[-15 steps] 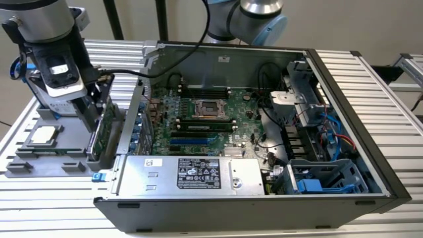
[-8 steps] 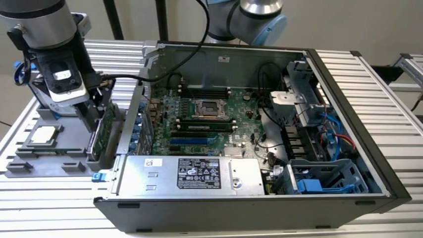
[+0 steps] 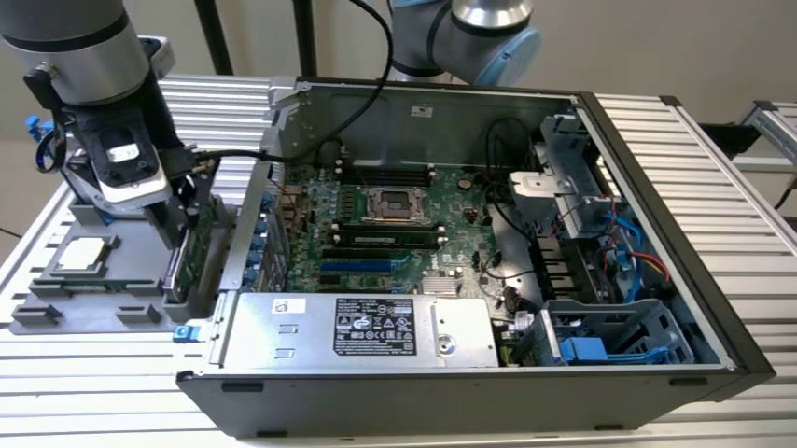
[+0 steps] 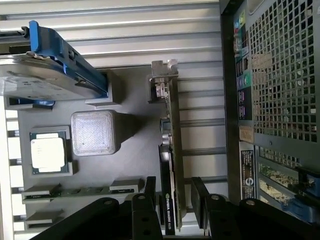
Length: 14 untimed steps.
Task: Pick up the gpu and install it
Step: 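Pick up the gpu and move the gpu toward the slot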
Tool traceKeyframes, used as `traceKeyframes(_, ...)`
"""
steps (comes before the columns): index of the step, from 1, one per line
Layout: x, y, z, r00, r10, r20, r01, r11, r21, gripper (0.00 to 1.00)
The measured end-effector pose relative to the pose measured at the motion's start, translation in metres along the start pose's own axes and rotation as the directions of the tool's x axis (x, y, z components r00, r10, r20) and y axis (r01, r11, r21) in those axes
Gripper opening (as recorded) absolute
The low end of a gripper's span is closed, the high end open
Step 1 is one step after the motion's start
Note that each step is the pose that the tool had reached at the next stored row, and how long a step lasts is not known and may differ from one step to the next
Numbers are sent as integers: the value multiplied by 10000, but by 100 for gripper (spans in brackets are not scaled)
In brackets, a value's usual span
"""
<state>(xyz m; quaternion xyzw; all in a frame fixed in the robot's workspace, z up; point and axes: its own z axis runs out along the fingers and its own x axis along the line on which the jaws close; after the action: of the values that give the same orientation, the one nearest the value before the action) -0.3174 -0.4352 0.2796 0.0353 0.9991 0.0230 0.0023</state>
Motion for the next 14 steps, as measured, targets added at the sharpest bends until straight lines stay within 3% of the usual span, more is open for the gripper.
traceKeyframes(14, 7, -8, 171, 10000, -1, 9, 1, 10000, 0, 100)
